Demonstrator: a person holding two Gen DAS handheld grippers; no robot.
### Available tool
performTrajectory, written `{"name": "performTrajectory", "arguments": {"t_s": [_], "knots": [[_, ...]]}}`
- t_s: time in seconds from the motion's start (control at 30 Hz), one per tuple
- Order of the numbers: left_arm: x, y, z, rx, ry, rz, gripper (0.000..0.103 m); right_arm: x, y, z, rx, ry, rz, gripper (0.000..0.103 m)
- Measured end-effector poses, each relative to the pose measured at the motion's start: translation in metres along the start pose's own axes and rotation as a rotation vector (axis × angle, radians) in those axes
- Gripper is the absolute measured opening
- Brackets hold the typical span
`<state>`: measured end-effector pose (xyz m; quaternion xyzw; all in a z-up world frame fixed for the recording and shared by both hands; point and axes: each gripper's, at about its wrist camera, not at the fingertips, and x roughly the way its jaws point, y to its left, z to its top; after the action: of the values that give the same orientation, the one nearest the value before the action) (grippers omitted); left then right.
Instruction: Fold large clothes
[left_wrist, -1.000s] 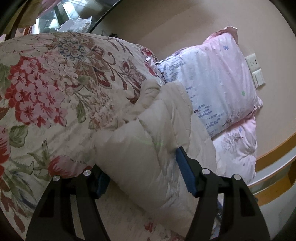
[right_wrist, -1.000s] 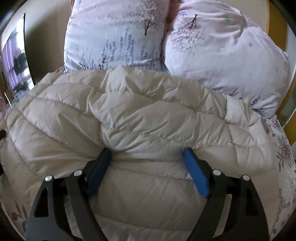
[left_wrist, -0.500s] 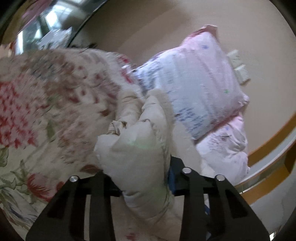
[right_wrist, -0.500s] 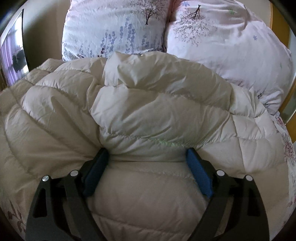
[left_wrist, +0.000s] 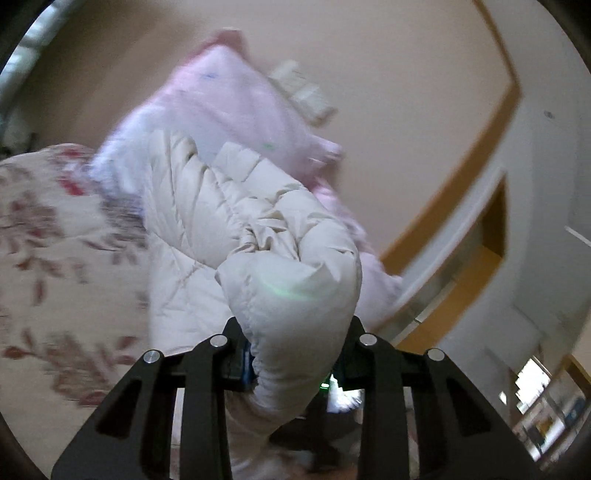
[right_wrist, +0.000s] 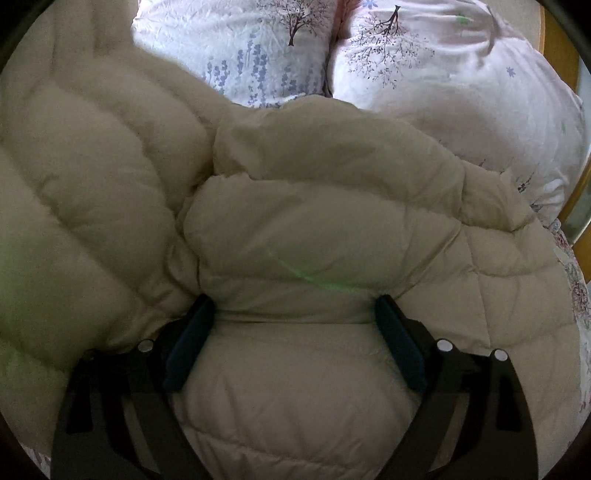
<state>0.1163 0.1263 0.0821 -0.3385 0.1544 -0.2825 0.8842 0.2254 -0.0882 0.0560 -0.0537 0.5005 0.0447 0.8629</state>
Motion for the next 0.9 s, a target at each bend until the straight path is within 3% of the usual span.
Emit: {"name": "performTrajectory", "arguments": {"t_s": [0.13, 0.23, 0.5, 0.77, 0.83, 0.9], "knots": [[0.022, -0.029, -0.011, 0.031, 0.077, -0.141, 0.031, 0.001, 0.000, 0.000, 0.004, 0.002, 0.004, 0.091], [0.042, -0.044, -0.024, 0.048, 0.143, -0.187, 0.031, 0.001, -0.006, 0.000, 0.014, 0.009, 0.033, 0.091], [0.066, -0.054, -0.042, 0.067, 0.225, -0.191, 0.031, -0.040, -0.064, -0.013, 0.113, -0.040, 0.117, 0.090], [0.094, -0.069, -0.069, 0.150, 0.325, -0.192, 0.031, -0.087, -0.165, -0.050, 0.364, -0.133, -0.016, 0.089], [0.099, -0.073, -0.080, 0.170, 0.353, -0.189, 0.031, -0.087, -0.185, -0.054, 0.423, -0.133, -0.046, 0.083], [0.104, -0.074, -0.087, 0.176, 0.379, -0.192, 0.031, -0.081, -0.205, -0.061, 0.493, -0.103, -0.034, 0.070]]}}
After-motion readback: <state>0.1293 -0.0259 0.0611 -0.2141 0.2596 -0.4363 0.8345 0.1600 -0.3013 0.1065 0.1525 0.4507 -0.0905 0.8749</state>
